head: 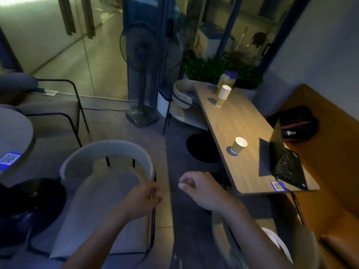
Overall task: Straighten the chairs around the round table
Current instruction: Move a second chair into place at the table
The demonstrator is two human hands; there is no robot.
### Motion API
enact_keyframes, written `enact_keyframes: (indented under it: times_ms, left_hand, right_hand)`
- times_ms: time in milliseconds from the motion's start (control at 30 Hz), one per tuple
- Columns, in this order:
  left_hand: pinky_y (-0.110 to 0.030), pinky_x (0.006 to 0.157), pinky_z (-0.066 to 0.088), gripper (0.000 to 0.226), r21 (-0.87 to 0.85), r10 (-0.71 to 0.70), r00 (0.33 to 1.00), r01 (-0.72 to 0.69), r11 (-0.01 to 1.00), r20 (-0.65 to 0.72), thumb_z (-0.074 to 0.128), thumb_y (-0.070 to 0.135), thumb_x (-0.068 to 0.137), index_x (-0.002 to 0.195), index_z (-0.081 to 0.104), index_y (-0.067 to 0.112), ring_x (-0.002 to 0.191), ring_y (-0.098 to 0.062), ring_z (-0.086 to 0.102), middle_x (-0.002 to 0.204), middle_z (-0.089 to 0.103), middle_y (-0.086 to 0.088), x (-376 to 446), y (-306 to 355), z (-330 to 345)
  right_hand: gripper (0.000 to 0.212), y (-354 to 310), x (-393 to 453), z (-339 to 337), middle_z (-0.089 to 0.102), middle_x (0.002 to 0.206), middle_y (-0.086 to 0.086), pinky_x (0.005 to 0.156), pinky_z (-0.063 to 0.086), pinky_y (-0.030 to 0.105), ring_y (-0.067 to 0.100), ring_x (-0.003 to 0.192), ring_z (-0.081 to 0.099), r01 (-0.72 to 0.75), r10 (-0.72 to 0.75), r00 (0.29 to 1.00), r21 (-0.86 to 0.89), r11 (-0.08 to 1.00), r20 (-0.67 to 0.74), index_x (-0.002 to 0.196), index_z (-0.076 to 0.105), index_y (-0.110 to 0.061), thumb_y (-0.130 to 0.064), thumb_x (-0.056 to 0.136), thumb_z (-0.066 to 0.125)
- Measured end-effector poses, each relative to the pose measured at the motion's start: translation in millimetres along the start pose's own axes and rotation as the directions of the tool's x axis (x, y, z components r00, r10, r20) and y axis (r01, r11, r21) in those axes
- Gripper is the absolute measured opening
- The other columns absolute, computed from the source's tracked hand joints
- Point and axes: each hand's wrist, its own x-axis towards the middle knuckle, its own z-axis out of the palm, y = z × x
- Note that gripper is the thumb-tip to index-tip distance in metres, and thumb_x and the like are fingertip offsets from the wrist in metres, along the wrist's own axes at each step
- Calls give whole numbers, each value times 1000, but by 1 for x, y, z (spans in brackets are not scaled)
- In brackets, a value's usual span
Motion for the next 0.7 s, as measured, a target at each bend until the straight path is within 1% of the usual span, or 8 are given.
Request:
enact_keyframes:
  times_ms: [67, 200, 333, 433, 500, 567, 633, 700]
  left_hand:
    - [-29, 81, 52, 13, -2, -42, 999, 42, 999, -34, 60, 35, 92, 100, 59, 25, 90, -9, 65, 96, 70, 4, 20, 6, 8]
    - [-24, 82, 49, 24, -30, -193, 977, 191, 981, -91, 59, 36, 93, 112, 61, 21, 96, -10, 63, 103, 68, 5, 53, 14, 22]
    - [-15, 73, 46, 24, -127, -372, 923, 359, 924, -95, 59, 36, 93, 115, 57, 25, 91, -6, 61, 103, 64, 8, 73, 21, 31]
    - [-18, 77, 48, 24, -199, -476, 875, 452, 870, -94, 59, 36, 93, 114, 55, 25, 89, -6, 58, 104, 60, 5, 86, 24, 36]
    - [-18, 75, 48, 26, -223, -528, 841, 495, 839, -117, 59, 37, 92, 115, 56, 25, 86, -5, 57, 103, 60, 5, 92, 24, 38]
    - [-14, 69, 44, 29, -246, -569, 810, 528, 813, -140, 58, 41, 92, 117, 55, 28, 85, -2, 57, 103, 60, 8, 100, 24, 35]
    - [-16, 74, 44, 30, -275, -610, 778, 559, 782, -152, 56, 41, 94, 121, 53, 28, 89, -5, 58, 106, 60, 7, 111, 19, 27]
    - [-18, 78, 45, 31, -294, -645, 745, 586, 755, -172, 55, 39, 95, 123, 53, 27, 92, -7, 59, 109, 61, 5, 126, 11, 17]
  right_hand:
    - [22, 13, 28, -16, 68, 105, -7, 89, 53, 40, 9, 100, 62, 40, -40, 999, -15, 999, 23, 107, 68, -27, -41, 96, 56]
    - [20, 40, 79, -47, 68, 103, -7, 87, 54, 39, 9, 97, 63, 132, -130, 989, -24, 991, 76, 105, 68, -28, -41, 96, 55]
    - [16, 59, 130, -78, 68, 99, -11, 83, 55, 34, 4, 92, 62, 222, -211, 963, -49, 974, 166, 100, 67, -32, -42, 96, 55]
    - [18, 62, 180, -93, 69, 102, -8, 82, 54, 32, 8, 95, 62, 302, -286, 933, -41, 953, 218, 103, 68, -29, -39, 98, 53]
    - [18, 57, 208, -93, 68, 103, -8, 79, 52, 28, 8, 95, 61, 353, -337, 907, -18, 936, 255, 103, 68, -28, -37, 99, 53]
    - [16, 49, 235, -84, 66, 100, -9, 69, 48, 21, 8, 91, 61, 401, -385, 866, 19, 916, 319, 102, 67, -28, -36, 99, 54]
    - [17, 37, 264, -75, 66, 101, -7, 65, 43, 18, 10, 91, 61, 447, -421, 818, 28, 894, 392, 104, 67, -25, -34, 99, 54]
    - [19, 21, 295, -67, 67, 102, -6, 68, 44, 20, 10, 93, 61, 496, -462, 773, 41, 868, 436, 105, 69, -22, -33, 99, 55]
